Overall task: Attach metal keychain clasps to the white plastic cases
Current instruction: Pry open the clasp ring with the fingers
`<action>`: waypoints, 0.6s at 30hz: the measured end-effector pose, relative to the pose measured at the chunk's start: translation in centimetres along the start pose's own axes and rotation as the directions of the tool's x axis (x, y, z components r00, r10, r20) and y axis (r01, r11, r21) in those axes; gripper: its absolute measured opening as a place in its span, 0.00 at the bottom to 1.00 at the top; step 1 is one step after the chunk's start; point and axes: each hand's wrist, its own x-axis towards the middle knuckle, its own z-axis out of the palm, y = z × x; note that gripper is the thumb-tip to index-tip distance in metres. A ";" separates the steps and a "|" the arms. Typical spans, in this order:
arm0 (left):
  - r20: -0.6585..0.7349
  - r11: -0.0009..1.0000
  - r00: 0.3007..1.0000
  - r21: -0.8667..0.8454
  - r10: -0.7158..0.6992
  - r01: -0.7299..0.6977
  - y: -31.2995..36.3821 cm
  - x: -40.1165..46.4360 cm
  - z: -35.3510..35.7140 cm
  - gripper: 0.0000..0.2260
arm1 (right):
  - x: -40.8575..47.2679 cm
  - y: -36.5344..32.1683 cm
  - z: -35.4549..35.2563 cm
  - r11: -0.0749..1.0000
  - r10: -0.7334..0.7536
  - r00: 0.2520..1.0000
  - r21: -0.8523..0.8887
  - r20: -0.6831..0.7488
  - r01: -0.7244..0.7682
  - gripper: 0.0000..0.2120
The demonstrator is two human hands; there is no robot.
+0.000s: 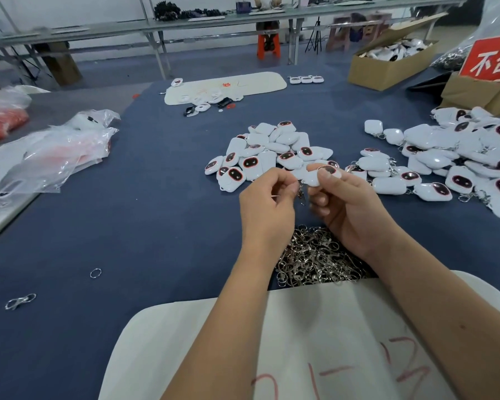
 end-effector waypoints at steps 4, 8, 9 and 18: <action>0.046 0.955 0.983 0.236 0.175 -0.181 -0.2 -0.3 -0.2 0.07 | -0.1 0.3 0.0 0.992 -0.045 0.999 -0.115 -0.008 0.044 0.10; 0.080 0.898 0.964 0.351 0.252 -0.264 -0.2 -0.7 -0.1 0.07 | -0.3 0.5 0.1 0.981 -0.063 0.998 -0.184 -0.002 0.061 0.06; 0.078 0.894 0.963 0.359 0.257 -0.268 -0.1 -0.8 -0.1 0.07 | -0.3 0.6 0.1 0.980 -0.068 0.998 -0.188 -0.015 0.064 0.05; 0.008 0.789 0.999 0.614 0.036 -0.033 -1.0 -0.4 -0.6 0.16 | 0.6 1.0 -0.8 0.870 -0.400 0.764 -0.473 -0.506 0.143 0.09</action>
